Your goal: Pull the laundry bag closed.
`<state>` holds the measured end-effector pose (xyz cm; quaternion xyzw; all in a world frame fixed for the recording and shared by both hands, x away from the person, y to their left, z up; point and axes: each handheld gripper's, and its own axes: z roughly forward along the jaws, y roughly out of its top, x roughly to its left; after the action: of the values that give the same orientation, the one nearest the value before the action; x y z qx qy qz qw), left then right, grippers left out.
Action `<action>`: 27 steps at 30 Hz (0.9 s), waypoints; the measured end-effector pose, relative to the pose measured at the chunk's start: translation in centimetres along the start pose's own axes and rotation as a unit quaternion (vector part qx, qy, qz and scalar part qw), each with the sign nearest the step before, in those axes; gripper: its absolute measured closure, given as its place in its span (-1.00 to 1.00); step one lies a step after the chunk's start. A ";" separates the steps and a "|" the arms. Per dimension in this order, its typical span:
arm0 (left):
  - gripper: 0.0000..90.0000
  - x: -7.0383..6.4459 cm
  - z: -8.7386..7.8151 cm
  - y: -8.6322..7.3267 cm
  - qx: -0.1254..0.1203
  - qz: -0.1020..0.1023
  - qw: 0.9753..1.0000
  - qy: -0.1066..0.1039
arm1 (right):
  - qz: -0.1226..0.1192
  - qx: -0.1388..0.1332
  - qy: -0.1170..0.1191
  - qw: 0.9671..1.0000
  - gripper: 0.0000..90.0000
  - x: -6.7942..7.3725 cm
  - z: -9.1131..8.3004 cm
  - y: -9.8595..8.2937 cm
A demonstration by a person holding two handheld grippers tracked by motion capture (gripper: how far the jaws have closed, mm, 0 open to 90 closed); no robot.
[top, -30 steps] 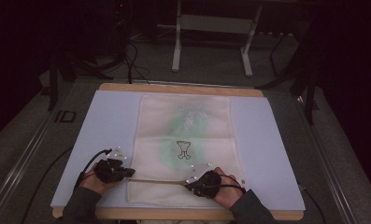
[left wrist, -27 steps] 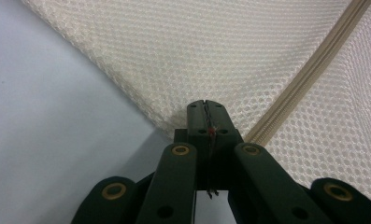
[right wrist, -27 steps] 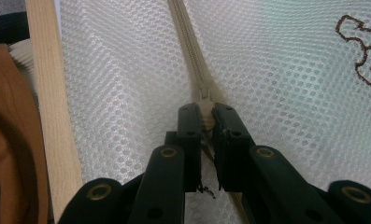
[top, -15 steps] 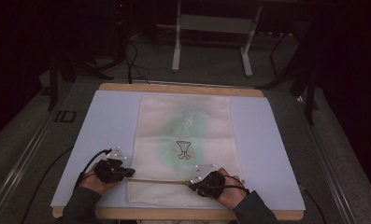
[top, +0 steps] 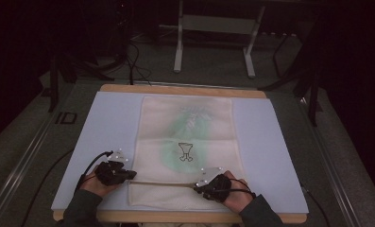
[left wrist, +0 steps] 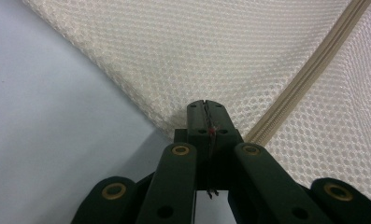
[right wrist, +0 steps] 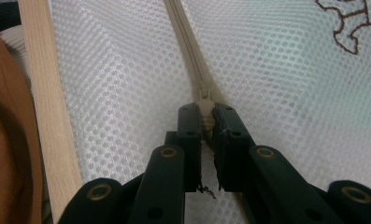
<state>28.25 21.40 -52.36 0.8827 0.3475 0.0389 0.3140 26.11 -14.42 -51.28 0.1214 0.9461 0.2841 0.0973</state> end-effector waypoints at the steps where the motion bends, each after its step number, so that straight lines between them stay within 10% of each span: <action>1: 1.00 0.0 0.0 0.0 -0.001 -0.001 1.000 -0.001 | 0.002 0.001 -0.001 1.000 0.83 0.0 -0.1 -0.1; 27: 1.00 0.0 0.0 0.0 0.000 0.000 1.000 0.001 | 0.020 -0.003 -0.014 1.000 0.83 -0.5 -1.7 -1.9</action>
<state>28.25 21.38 -52.36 0.8828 0.3472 0.0395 0.3138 25.83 -16.97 -50.94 0.1442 0.9412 0.2867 0.1054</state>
